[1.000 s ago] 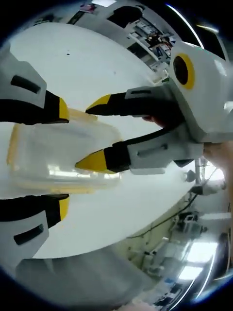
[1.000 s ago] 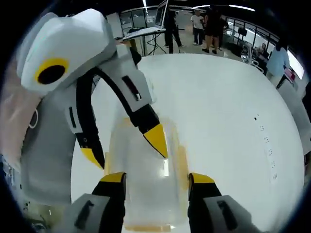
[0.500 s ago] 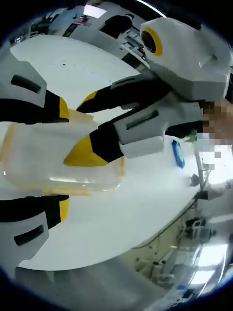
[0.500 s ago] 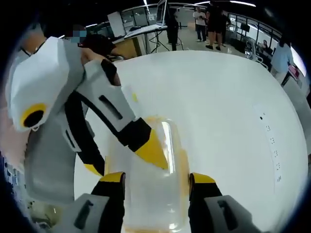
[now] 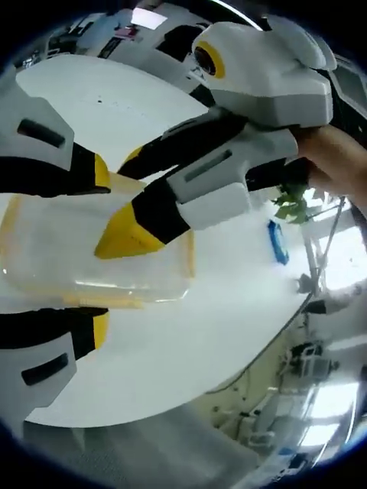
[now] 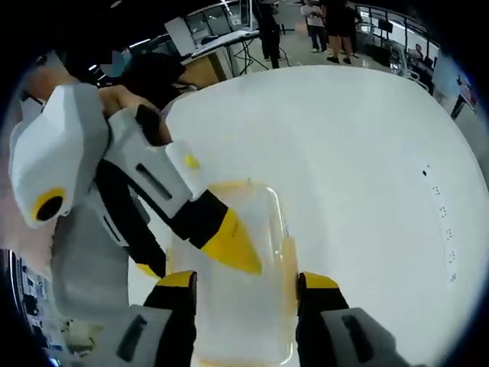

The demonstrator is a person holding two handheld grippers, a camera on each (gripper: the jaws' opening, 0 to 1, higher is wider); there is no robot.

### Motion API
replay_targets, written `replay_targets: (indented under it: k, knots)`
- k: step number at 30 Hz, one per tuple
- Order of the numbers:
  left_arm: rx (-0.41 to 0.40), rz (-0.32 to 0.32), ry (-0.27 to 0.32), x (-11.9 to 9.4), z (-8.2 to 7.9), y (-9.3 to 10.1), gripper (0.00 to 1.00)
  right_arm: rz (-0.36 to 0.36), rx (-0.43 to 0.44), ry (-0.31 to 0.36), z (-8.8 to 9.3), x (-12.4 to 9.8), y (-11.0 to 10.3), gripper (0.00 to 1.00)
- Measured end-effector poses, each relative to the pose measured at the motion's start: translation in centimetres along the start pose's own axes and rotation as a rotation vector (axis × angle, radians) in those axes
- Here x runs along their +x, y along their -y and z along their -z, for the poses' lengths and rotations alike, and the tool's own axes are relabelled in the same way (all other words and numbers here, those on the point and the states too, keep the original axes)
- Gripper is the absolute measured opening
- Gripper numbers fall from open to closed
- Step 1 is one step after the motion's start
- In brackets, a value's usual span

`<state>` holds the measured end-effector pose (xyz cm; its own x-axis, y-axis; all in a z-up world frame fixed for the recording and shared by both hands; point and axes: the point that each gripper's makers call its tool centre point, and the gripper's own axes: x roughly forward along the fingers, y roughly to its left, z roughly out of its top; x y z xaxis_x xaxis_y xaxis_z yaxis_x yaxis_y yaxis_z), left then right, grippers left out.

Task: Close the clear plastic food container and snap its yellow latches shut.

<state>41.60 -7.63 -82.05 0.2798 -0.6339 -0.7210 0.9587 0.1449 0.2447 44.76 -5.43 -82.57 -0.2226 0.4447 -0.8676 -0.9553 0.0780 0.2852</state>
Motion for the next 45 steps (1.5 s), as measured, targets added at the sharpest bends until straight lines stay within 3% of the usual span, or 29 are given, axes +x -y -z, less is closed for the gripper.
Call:
replay_targets:
  k: [9, 10, 18, 22, 38, 45]
  knots:
    - [-0.017, 0.001, 0.005, 0.02, -0.05, -0.03, 0.55, -0.075, 0.011, -0.055, 0.14, 0.39, -0.03, 0.49]
    - [-0.017, 0.014, 0.010, 0.11, -0.12, 0.16, 0.55, -0.127, 0.017, -0.046, 0.00, 0.66, -0.77, 0.49]
    - [-0.015, -0.006, 0.023, 0.23, -0.15, 0.12, 0.55, -0.117, 0.020, -0.037, 0.13, 0.16, -0.35, 0.48]
    - [0.018, -0.096, 0.015, 0.65, -0.03, 0.05, 0.54, -0.108, 0.022, -0.021, 0.33, 0.04, -0.30, 0.48]
    - [0.000, -0.067, 0.001, 0.62, -0.34, -0.07, 0.54, -0.059, 0.019, 0.002, 0.48, 0.00, -0.15, 0.50]
    - [0.001, -0.061, -0.011, 0.54, -0.26, 0.08, 0.54, -0.012, 0.004, -0.022, 0.28, -0.02, -0.36, 0.49]
